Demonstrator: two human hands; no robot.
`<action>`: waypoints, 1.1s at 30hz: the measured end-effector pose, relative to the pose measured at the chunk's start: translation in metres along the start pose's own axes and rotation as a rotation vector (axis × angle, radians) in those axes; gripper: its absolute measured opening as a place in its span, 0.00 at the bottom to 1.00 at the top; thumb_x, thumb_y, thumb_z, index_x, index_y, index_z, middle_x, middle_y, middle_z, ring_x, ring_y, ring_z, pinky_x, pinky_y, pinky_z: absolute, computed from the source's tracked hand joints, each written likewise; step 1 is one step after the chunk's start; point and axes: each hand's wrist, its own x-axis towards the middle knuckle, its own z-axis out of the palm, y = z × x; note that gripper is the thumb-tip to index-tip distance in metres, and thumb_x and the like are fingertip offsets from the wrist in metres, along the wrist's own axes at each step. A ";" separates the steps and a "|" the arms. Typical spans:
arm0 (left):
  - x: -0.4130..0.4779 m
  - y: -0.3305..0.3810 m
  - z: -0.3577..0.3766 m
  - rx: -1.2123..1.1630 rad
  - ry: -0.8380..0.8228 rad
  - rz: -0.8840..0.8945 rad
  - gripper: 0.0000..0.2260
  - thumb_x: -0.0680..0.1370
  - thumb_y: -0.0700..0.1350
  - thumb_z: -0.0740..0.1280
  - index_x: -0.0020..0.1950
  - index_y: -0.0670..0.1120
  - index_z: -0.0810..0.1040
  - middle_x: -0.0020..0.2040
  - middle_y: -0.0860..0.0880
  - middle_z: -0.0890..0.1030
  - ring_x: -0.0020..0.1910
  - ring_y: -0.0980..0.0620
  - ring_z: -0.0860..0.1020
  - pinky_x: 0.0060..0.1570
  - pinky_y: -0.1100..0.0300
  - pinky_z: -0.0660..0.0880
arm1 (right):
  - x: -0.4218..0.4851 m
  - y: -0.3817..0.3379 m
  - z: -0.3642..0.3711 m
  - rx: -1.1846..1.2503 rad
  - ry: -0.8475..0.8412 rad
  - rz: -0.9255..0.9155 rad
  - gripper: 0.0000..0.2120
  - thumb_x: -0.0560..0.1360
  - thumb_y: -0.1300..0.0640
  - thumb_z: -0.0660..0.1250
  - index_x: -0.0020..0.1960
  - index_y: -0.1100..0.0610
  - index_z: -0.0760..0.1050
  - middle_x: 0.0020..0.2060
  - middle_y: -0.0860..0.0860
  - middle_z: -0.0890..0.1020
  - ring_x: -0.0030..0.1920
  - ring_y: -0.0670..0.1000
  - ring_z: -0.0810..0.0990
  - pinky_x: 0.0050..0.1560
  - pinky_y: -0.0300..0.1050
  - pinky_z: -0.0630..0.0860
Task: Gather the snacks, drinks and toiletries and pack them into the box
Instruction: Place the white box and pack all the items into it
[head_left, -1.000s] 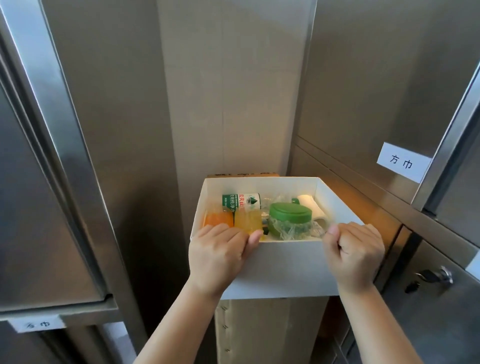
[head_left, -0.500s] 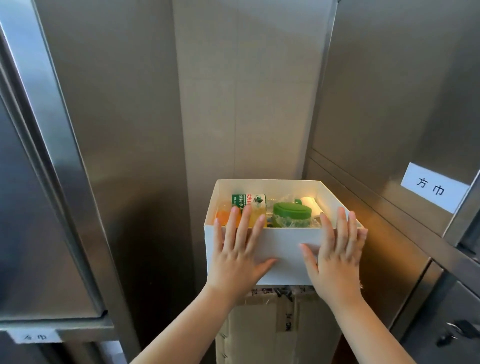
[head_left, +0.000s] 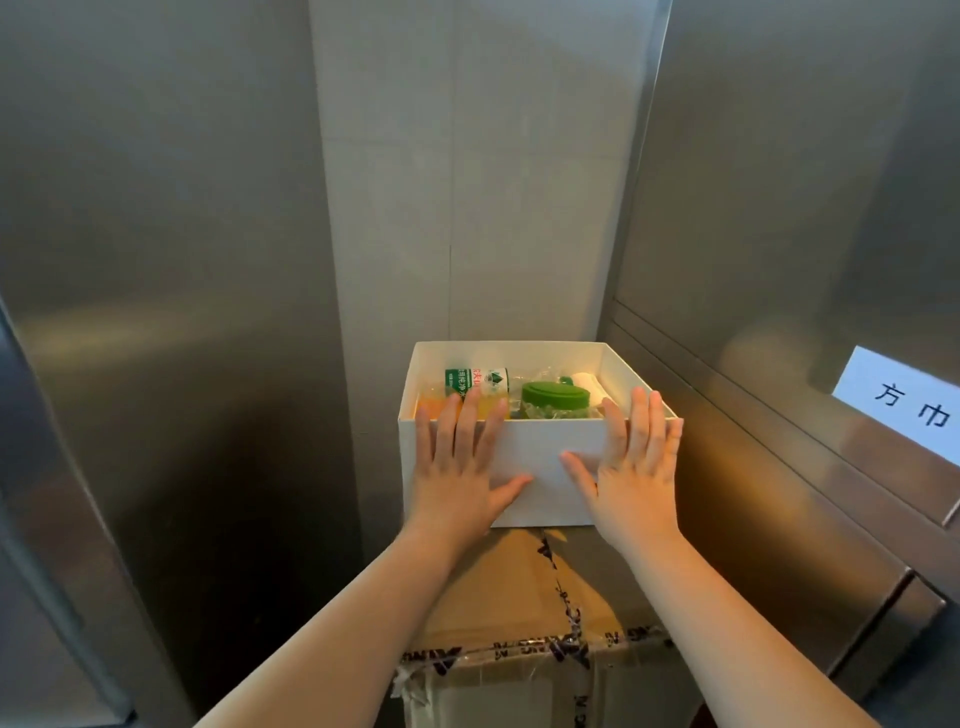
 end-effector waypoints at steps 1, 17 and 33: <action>0.005 -0.002 0.007 -0.007 -0.007 0.001 0.39 0.72 0.68 0.57 0.75 0.47 0.52 0.73 0.42 0.57 0.72 0.39 0.54 0.71 0.40 0.42 | 0.005 -0.002 0.006 0.013 -0.010 0.009 0.35 0.76 0.34 0.48 0.72 0.59 0.60 0.74 0.63 0.58 0.75 0.63 0.53 0.73 0.61 0.48; 0.108 -0.048 0.121 -0.029 0.033 0.019 0.40 0.70 0.67 0.63 0.73 0.46 0.56 0.70 0.41 0.59 0.69 0.39 0.59 0.69 0.39 0.50 | 0.110 -0.020 0.109 0.035 -0.138 0.079 0.35 0.74 0.32 0.46 0.72 0.55 0.58 0.74 0.60 0.57 0.75 0.61 0.52 0.73 0.59 0.41; 0.121 -0.060 0.128 -0.028 -0.089 0.015 0.38 0.73 0.63 0.62 0.76 0.48 0.51 0.73 0.40 0.60 0.73 0.39 0.57 0.72 0.40 0.49 | 0.123 -0.029 0.118 -0.047 -0.315 0.105 0.40 0.76 0.35 0.55 0.77 0.54 0.41 0.77 0.57 0.43 0.76 0.59 0.38 0.74 0.57 0.41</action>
